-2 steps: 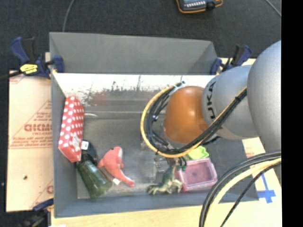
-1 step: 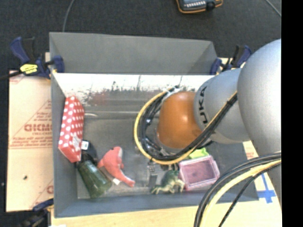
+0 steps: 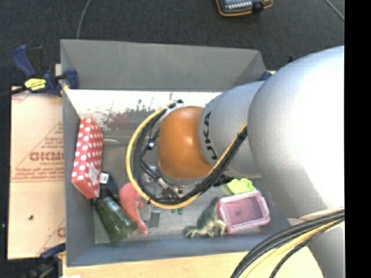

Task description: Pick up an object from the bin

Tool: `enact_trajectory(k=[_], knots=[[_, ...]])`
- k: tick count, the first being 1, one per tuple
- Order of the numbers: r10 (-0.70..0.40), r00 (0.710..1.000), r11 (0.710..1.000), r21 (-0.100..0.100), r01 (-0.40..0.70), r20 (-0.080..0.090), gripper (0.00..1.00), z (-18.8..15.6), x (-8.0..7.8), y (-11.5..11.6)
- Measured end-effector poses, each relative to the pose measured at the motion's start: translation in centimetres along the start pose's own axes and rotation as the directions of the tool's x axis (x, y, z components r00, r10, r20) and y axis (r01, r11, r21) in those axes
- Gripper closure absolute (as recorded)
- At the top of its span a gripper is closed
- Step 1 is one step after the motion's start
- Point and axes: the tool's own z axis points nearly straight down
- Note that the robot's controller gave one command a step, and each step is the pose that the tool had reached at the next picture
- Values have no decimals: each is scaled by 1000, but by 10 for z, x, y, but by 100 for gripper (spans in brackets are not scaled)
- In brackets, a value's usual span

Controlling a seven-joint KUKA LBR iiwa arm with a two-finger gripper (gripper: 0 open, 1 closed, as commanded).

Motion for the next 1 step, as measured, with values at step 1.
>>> enact_trajectory(k=[1], knots=[[-112,994,994,-2,112,10,0,-54,-16,-64]])
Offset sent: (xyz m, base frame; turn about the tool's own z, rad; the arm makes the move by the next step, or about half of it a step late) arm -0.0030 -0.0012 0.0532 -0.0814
